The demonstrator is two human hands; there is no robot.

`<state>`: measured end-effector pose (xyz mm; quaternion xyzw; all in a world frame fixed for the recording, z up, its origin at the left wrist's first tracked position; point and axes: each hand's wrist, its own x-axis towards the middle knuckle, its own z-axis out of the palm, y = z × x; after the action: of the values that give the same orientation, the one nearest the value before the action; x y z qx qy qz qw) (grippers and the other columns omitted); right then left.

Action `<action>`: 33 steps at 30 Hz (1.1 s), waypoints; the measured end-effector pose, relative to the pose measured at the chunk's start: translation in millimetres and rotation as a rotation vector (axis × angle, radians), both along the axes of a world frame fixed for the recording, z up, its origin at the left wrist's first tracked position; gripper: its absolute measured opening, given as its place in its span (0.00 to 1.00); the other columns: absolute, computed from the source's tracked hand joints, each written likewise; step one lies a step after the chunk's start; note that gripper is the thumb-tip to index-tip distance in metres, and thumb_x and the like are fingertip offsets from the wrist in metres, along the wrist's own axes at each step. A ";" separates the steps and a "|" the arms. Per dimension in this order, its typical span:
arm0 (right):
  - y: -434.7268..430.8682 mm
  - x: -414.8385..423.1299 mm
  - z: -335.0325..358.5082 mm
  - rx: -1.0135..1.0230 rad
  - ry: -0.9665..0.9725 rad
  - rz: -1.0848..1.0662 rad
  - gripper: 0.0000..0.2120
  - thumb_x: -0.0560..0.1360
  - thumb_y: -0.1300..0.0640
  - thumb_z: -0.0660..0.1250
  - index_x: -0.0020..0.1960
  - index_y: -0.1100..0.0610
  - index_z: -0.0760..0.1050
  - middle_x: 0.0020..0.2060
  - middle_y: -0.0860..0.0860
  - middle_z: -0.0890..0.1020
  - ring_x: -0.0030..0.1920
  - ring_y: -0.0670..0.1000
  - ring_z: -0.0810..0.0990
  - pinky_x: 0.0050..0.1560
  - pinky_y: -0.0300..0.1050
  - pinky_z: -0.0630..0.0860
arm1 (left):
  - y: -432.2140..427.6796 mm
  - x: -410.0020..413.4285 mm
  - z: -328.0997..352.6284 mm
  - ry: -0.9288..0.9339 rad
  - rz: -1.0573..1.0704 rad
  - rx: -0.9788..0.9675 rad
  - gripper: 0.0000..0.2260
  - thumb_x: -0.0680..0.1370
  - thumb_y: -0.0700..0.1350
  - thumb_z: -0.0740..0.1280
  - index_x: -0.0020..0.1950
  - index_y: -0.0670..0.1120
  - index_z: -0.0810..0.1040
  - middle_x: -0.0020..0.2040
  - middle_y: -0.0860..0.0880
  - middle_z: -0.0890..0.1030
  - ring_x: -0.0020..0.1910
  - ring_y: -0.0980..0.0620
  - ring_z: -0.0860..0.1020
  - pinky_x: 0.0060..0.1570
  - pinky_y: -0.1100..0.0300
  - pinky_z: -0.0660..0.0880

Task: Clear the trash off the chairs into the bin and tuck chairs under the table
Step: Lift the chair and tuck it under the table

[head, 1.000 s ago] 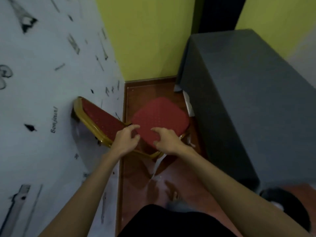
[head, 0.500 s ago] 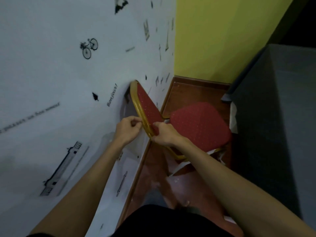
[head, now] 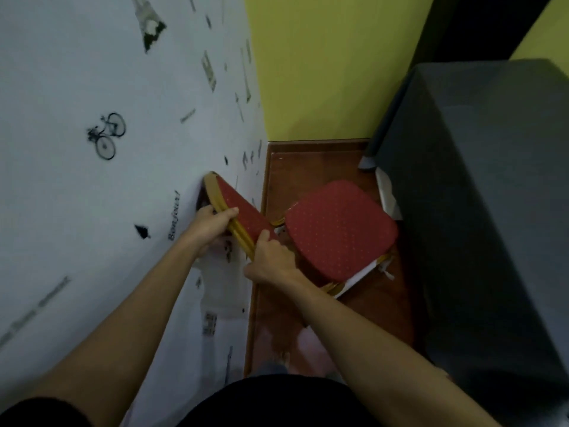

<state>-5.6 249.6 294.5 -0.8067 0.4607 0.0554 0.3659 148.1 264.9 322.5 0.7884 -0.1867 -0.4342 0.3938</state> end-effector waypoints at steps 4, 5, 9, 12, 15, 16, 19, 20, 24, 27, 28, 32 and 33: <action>-4.6 6.8 -3.4 -0.019 0.015 -0.035 0.27 0.73 0.48 0.69 0.66 0.59 0.65 0.58 0.60 0.79 0.57 0.64 0.80 0.55 0.57 0.77 | -28.5 12.3 -9.0 0.085 0.111 -0.006 0.11 0.74 0.36 0.67 0.56 0.38 0.77 0.49 0.39 0.83 0.44 0.40 0.83 0.41 0.46 0.81; -3.0 9.7 -2.8 -0.029 0.006 -0.036 0.26 0.73 0.49 0.69 0.65 0.60 0.66 0.58 0.61 0.79 0.57 0.65 0.80 0.54 0.57 0.77 | -31.4 19.3 -9.7 0.094 0.131 -0.009 0.13 0.72 0.33 0.67 0.57 0.37 0.77 0.49 0.38 0.83 0.43 0.40 0.82 0.39 0.47 0.81; 4.0 11.9 -5.1 -0.071 -0.048 -0.113 0.24 0.74 0.54 0.69 0.65 0.65 0.70 0.58 0.62 0.80 0.59 0.66 0.80 0.55 0.56 0.77 | -50.9 45.7 -19.8 0.145 0.069 0.037 0.16 0.66 0.29 0.66 0.53 0.37 0.77 0.48 0.37 0.80 0.46 0.37 0.82 0.35 0.47 0.81; -0.8 1.9 -4.8 -0.101 -0.057 -0.151 0.21 0.74 0.56 0.68 0.64 0.65 0.73 0.59 0.62 0.80 0.59 0.65 0.80 0.56 0.55 0.77 | -62.5 38.4 -21.2 0.158 -0.002 0.012 0.11 0.67 0.28 0.66 0.46 0.38 0.77 0.45 0.38 0.79 0.44 0.38 0.81 0.30 0.51 0.81; 1.0 -9.5 -6.5 -0.102 -0.041 -0.158 0.19 0.74 0.56 0.68 0.62 0.63 0.75 0.58 0.61 0.81 0.58 0.64 0.80 0.56 0.54 0.77 | -60.3 22.7 -21.1 0.192 -0.100 0.006 0.08 0.70 0.28 0.64 0.44 0.39 0.75 0.42 0.39 0.79 0.40 0.40 0.81 0.28 0.51 0.81; 1.9 -12.8 -7.8 -0.107 -0.029 -0.156 0.18 0.74 0.56 0.68 0.61 0.62 0.76 0.57 0.61 0.81 0.57 0.64 0.81 0.55 0.53 0.78 | -60.2 19.8 -23.4 0.203 -0.123 0.003 0.09 0.71 0.28 0.64 0.46 0.39 0.74 0.43 0.39 0.79 0.40 0.40 0.81 0.28 0.51 0.81; 6.0 -23.1 -10.8 -0.131 -0.014 -0.174 0.17 0.73 0.56 0.70 0.60 0.62 0.77 0.56 0.60 0.82 0.56 0.64 0.81 0.54 0.54 0.78 | -60.2 9.8 -29.0 0.221 -0.178 0.020 0.07 0.71 0.30 0.64 0.46 0.40 0.74 0.43 0.39 0.79 0.41 0.41 0.81 0.30 0.50 0.81; 7.1 -27.3 -12.0 -0.125 -0.006 -0.191 0.17 0.73 0.56 0.70 0.60 0.62 0.77 0.56 0.61 0.82 0.56 0.64 0.81 0.54 0.54 0.78 | -60.9 5.8 -30.5 0.219 -0.195 0.029 0.06 0.71 0.30 0.64 0.43 0.40 0.75 0.42 0.39 0.79 0.41 0.41 0.81 0.30 0.50 0.81; 3.6 -46.4 -14.7 -0.082 0.033 -0.269 0.18 0.73 0.56 0.70 0.60 0.62 0.74 0.56 0.60 0.81 0.57 0.64 0.81 0.55 0.54 0.77 | -73.5 -18.8 -31.6 0.223 -0.253 0.028 0.06 0.72 0.30 0.66 0.40 0.41 0.75 0.40 0.40 0.79 0.40 0.42 0.81 0.36 0.44 0.83; -7.2 -62.5 -16.8 -0.065 0.060 -0.351 0.21 0.72 0.53 0.70 0.62 0.59 0.72 0.57 0.59 0.81 0.58 0.63 0.80 0.53 0.52 0.75 | -90.8 -45.3 -25.0 0.249 -0.314 0.005 0.07 0.72 0.30 0.66 0.44 0.40 0.73 0.43 0.40 0.77 0.43 0.40 0.81 0.44 0.39 0.82; -10.3 -65.8 -18.7 -0.051 0.078 -0.387 0.22 0.72 0.52 0.70 0.63 0.58 0.72 0.57 0.59 0.81 0.58 0.63 0.80 0.53 0.52 0.75 | -96.3 -52.5 -23.6 0.240 -0.323 0.001 0.07 0.72 0.30 0.66 0.42 0.40 0.72 0.41 0.41 0.77 0.42 0.40 0.80 0.45 0.39 0.82; -26.6 -74.6 -19.0 -0.032 0.075 -0.533 0.28 0.73 0.48 0.69 0.71 0.52 0.66 0.59 0.56 0.81 0.59 0.61 0.80 0.55 0.54 0.73 | -131.0 -76.6 -20.9 0.220 -0.337 -0.028 0.11 0.74 0.29 0.65 0.37 0.42 0.70 0.30 0.45 0.74 0.33 0.46 0.78 0.46 0.41 0.81; -31.1 -78.3 -18.2 -0.033 0.062 -0.559 0.32 0.73 0.49 0.70 0.74 0.51 0.64 0.60 0.56 0.80 0.61 0.61 0.80 0.57 0.55 0.74 | -138.5 -82.0 -20.0 0.230 -0.347 -0.034 0.11 0.74 0.29 0.65 0.37 0.42 0.70 0.30 0.45 0.75 0.33 0.45 0.78 0.47 0.41 0.80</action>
<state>-83.9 218.5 276.3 -0.6519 0.6772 -0.0305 0.3397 66.1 126.4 302.5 0.6828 -0.2809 -0.5796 0.3449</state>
